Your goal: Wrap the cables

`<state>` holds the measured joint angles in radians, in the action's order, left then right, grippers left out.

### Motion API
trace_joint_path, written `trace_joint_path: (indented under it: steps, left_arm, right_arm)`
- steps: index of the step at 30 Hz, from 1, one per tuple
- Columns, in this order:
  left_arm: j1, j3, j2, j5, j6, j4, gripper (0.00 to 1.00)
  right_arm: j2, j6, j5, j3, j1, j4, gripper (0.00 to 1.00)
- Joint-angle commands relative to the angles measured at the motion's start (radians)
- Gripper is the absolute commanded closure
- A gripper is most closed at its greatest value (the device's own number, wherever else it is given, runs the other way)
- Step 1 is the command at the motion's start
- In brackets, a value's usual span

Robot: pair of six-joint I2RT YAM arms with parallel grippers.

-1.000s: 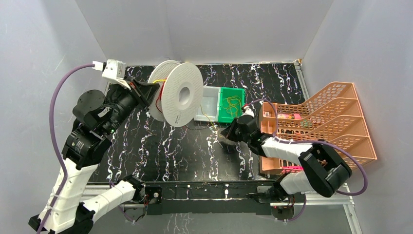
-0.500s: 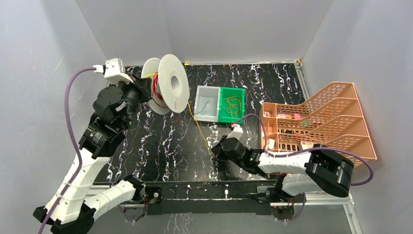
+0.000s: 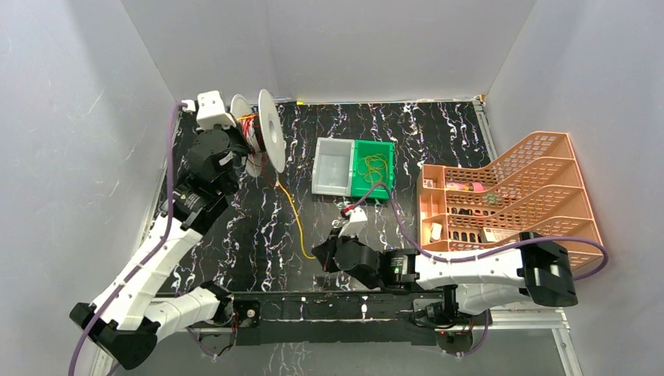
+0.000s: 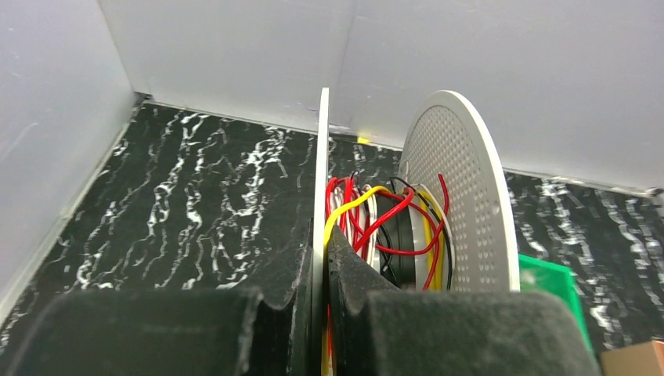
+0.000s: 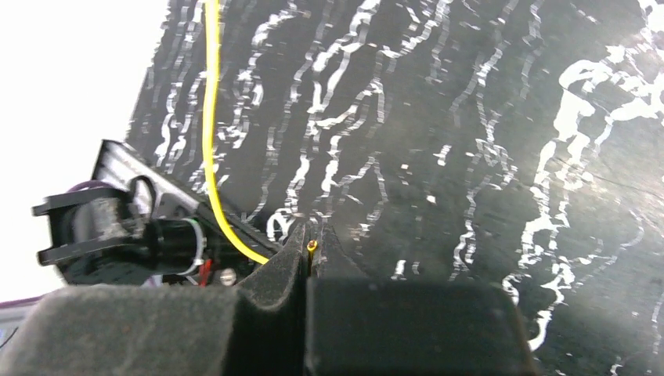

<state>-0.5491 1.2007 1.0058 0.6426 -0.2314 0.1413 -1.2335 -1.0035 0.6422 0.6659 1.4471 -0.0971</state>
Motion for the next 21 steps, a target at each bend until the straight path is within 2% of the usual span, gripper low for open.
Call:
trace_joint_path:
  steps: [1, 5, 11, 21]
  left_arm:
    - [-0.001, -0.015, 0.013, 0.098, 0.116, -0.179, 1.00]
    - [-0.001, -0.062, 0.020, 0.119, 0.185, -0.204, 1.00]
    - [-0.001, -0.135, 0.031, 0.145, 0.267, -0.203, 1.00]
    - [-0.002, -0.236, 0.046, 0.060, 0.365, -0.145, 1.00]
  right_arm:
    - [0.030, 0.108, 0.141, 0.150, 0.087, 0.089, 1.00]
    - [0.068, 0.242, 0.265, 0.277, 0.146, 0.153, 1.00]
    - [0.123, 0.472, 0.352, 0.407, 0.179, 0.141, 1.00]
    - [0.105, 0.857, 0.464, 0.580, 0.175, 0.100, 1.00]
